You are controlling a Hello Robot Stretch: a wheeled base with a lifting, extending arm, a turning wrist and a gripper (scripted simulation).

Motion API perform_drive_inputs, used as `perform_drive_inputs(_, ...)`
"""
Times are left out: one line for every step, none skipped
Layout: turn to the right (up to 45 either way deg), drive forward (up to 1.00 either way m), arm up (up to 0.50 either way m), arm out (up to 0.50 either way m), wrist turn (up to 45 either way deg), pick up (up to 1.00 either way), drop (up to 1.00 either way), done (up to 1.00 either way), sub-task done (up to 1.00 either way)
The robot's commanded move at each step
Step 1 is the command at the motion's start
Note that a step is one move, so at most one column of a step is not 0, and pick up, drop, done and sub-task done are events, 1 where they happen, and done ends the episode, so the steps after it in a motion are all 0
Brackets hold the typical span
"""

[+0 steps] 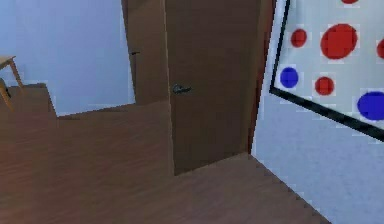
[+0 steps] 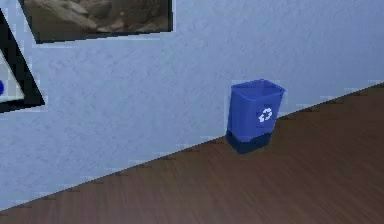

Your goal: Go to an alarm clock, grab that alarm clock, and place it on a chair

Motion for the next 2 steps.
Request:
perform_drive_inputs(0.0, 0.05, 0.00, 0.00, 0.0, 0.00, 0.00, 0.00, 0.00)
perform_drive_inputs(-33.0, 0.00, 0.00, 0.00, 0.0, 0.00, 0.00, 0.00, 0.00)
